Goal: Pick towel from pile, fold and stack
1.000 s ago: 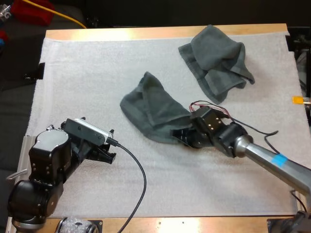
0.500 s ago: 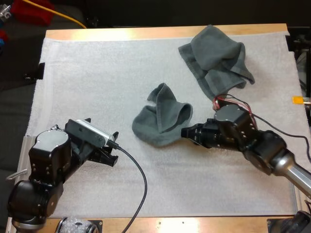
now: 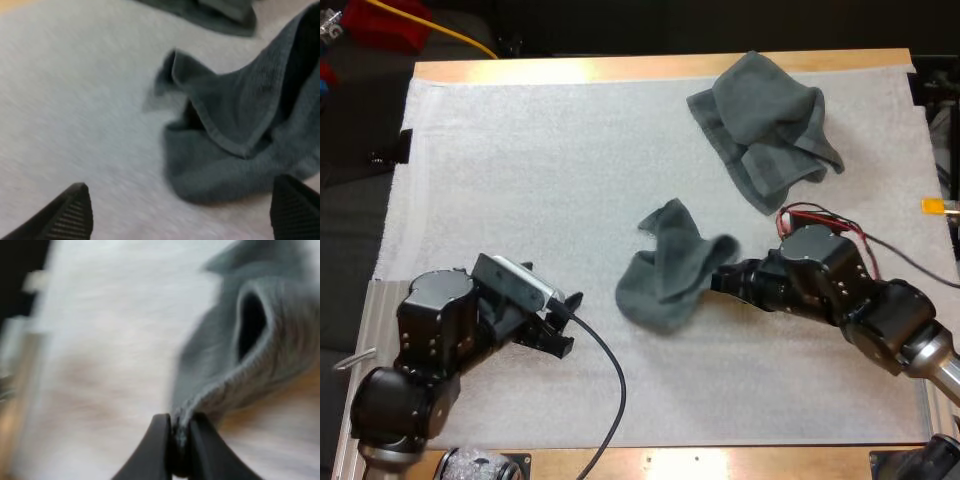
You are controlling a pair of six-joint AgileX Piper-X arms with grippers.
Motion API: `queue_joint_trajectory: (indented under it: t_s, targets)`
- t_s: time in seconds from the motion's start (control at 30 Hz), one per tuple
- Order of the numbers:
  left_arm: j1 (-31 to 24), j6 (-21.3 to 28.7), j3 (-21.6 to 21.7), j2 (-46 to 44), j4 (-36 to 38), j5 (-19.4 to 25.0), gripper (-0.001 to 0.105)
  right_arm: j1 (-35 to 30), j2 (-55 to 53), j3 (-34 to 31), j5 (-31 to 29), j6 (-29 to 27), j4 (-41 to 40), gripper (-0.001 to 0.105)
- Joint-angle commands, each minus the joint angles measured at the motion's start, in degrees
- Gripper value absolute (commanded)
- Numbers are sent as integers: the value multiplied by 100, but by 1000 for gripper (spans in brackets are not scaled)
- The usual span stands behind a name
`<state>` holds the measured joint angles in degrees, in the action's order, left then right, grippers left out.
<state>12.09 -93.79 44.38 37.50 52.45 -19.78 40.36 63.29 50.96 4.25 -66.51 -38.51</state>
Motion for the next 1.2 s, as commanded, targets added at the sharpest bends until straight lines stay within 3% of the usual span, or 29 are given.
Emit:
queue_joint_trajectory:
  t_s: [0.0, 0.07, 0.17, 0.33, 0.6, 0.9, 1.17]
  targets:
    - [1, -108, -43, -17, -3, -214, 70, -16, 31, 16, -813, -256, -234, 0]
    - [1, -137, -156, -17, -3, -358, 70, -16, 77, 16, -1607, -417, -443, 0]
    - [1, -149, -290, -17, -3, -491, 70, -16, 152, 12, -2344, -618, -706, 0]
    - [13, -450, -473, -17, -228, -1119, 70, -16, 331, -81, -3080, -671, -1228, 0]
    - [12, -1477, -760, 145, -939, -1634, 70, -16, 407, -449, -2842, -687, -1408, 0]
    - [12, -1679, -788, 1237, -1285, -2059, 70, -16, 407, -450, -2437, -687, -1114, 0]
    - [12, -1740, -788, 2165, -1945, -2087, 70, -16, 407, -450, -2335, -687, -1043, 0]
